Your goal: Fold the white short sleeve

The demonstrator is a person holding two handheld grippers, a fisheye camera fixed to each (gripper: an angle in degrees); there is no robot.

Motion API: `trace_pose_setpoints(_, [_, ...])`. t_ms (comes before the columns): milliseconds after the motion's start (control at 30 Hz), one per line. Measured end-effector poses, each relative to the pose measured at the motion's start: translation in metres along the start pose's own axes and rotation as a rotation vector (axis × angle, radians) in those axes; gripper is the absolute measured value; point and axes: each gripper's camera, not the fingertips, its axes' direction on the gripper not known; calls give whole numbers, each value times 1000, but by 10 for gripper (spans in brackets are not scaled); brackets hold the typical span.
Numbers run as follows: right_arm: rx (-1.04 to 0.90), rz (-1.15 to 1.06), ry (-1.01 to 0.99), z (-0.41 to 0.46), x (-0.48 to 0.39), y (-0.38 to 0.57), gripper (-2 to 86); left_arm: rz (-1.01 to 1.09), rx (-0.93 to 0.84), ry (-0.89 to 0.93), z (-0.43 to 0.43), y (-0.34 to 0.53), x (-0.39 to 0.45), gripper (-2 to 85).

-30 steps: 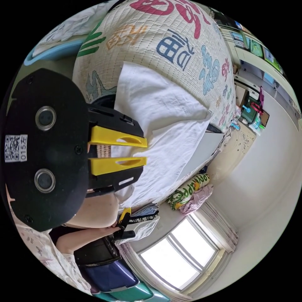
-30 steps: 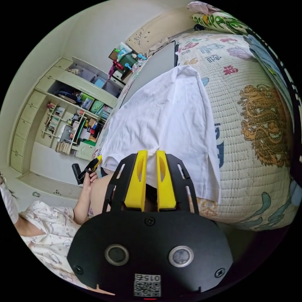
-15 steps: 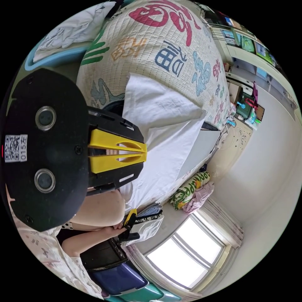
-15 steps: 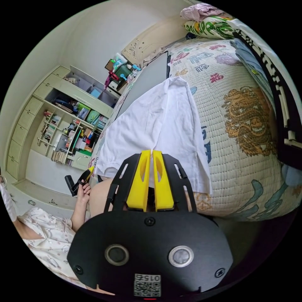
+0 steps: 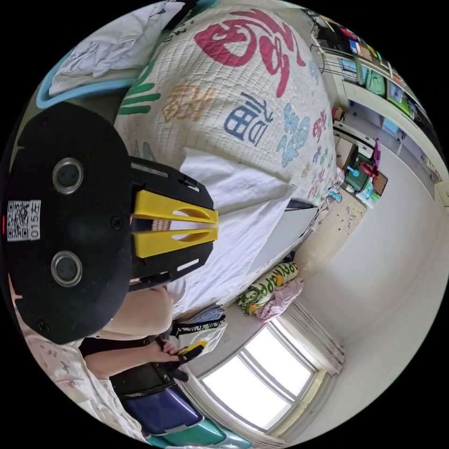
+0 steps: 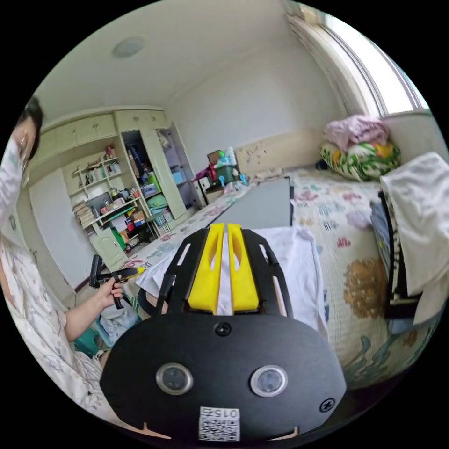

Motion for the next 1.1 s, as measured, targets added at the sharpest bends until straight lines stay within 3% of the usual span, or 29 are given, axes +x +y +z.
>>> trace_pose_setpoints(100, [38,-212,-42,33,-63,45,82,17,31,34,15,-28,-19,1])
trace_pose_setpoints(233, [-166,-381,-123,120,-110,133,84,3,67,84,51,-97,-61,25])
trace_pose_setpoints(267, [-219,-457,-22,142,-121,153,87,-6,70,91,58,-106,-69,38])
trace_pose_setpoints(333, [-217,-403,59,168,-120,182,85,-91,47,116,98,-141,-107,84])
trace_pose_setpoints(400, [-288,-430,-47,190,-118,212,94,-143,3,115,134,-162,-132,101])
trace_pose_setpoints(467, [-339,-476,-183,216,-111,260,96,-173,-29,128,170,-176,-151,106])
trace_pose_setpoints(833, [-540,-701,-140,309,-36,454,80,-338,-148,240,333,-190,-256,106])
trace_pose_setpoints(933, [-622,-667,-66,327,1,489,10,-338,-166,253,362,-192,-282,78])
trace_pose_setpoints(1100, [-742,-586,-213,324,56,523,-4,-305,-163,182,377,-189,-299,48])
